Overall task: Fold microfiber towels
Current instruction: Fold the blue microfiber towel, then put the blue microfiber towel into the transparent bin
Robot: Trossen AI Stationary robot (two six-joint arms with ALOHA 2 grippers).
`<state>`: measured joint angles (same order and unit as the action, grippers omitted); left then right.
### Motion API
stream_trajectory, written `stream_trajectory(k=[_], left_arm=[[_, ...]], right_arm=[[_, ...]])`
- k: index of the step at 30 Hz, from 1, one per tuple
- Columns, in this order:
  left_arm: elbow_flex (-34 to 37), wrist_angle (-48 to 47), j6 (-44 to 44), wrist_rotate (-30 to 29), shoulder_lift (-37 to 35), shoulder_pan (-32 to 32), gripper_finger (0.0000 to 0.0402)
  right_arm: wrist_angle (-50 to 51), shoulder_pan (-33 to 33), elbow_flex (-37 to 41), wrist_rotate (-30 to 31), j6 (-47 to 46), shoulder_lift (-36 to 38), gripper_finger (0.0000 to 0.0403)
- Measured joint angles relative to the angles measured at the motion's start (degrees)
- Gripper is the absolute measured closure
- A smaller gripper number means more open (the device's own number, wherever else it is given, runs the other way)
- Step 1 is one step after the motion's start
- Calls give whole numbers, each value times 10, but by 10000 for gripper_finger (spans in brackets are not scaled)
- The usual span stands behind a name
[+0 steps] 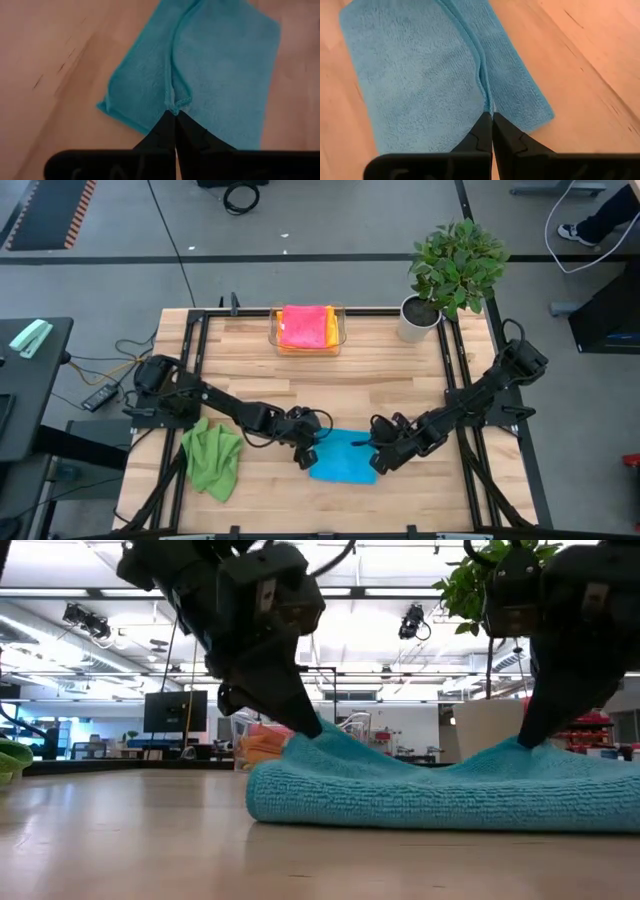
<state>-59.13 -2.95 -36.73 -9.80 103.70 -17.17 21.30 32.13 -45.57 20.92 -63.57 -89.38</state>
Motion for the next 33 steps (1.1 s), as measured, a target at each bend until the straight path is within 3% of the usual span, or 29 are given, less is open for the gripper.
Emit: stream_trajectory(k=[10,18,26,33], left_arm=[[0,-5,0,-11,-4,16,395],[0,-12,-10,-11,-3,31,367],[0,-22,-46,-11,-3,33,304],[0,-43,-101,1,-10,49,242]], right_arm=[[39,-5,-1,22,-26,0,396],[53,-19,-1,1,-10,0,386],[53,-22,-1,-19,-9,0,336],[61,-43,-1,-18,-2,25,254]])
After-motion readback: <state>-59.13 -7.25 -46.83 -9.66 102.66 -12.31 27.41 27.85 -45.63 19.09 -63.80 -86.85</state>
